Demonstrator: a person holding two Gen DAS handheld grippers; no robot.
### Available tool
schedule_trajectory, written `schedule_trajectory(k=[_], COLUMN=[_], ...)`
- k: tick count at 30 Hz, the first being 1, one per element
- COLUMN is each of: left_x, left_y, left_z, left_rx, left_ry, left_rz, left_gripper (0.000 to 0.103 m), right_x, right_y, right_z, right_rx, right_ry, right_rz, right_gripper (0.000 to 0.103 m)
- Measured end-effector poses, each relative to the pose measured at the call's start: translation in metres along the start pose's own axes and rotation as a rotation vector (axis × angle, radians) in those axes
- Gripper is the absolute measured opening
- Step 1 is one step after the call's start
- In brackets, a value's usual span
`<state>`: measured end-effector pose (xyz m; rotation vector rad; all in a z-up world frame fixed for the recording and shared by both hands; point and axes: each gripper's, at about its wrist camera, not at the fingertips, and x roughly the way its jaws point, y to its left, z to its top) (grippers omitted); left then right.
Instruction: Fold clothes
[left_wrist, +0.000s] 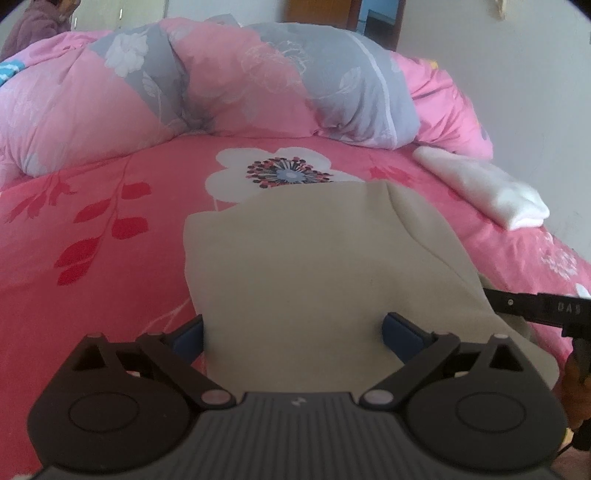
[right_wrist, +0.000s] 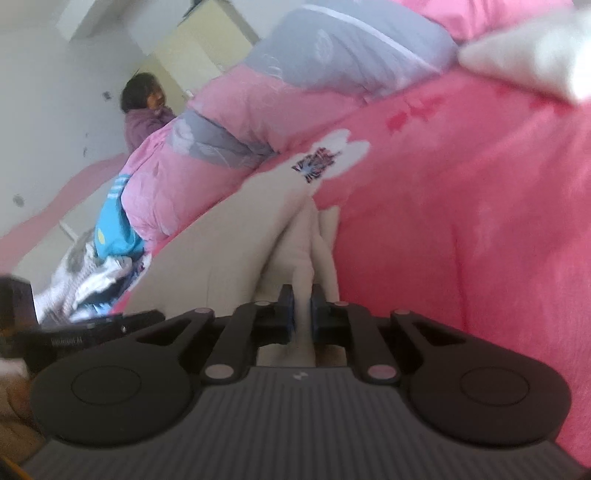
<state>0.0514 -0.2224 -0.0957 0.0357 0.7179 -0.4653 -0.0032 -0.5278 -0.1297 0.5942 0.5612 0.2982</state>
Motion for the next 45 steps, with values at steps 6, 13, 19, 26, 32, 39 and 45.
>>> schedule_trajectory(k=[6, 13, 19, 26, 32, 39, 45], left_x=[-0.013, -0.03, -0.044, -0.049, -0.045, -0.037, -0.035], left_y=[0.013, 0.004, -0.003, 0.007, 0.02, 0.03, 0.026], left_z=[-0.002, -0.015, -0.027, -0.048, -0.065, -0.08, -0.085], left_rx=[-0.026, 0.039, 0.095, 0.06, 0.038, -0.001, 0.021], left_ry=[-0.039, -0.132, -0.211, -0.262, -0.303, -0.34, -0.344], left_rz=[-0.029, -0.046, -0.062, -0.149, -0.239, -0.3, -0.296], left_gripper=[0.095, 0.091, 0.069, 0.068, 0.068, 0.068, 0.068], right_x=[-0.032, -0.045, -0.043, 0.013, 0.05, 0.055, 0.084], right_y=[-0.025, -0.019, 0.055, 0.137, 0.134, 0.177, 0.181], right_z=[0.001, 0.001, 0.008, 0.008, -0.007, 0.017, 0.03], right_rx=[0.145, 0.16, -0.074, -0.411, -0.446, -0.531, -0.527], right_ry=[-0.16, -0.234, -0.252, -0.11, 0.069, 0.063, 0.105], right_rz=[0.019, 0.012, 0.03, -0.048, -0.264, -0.257, -0.237], right_gripper=[0.026, 0.026, 0.026, 0.024, 0.018, 0.019, 0.018])
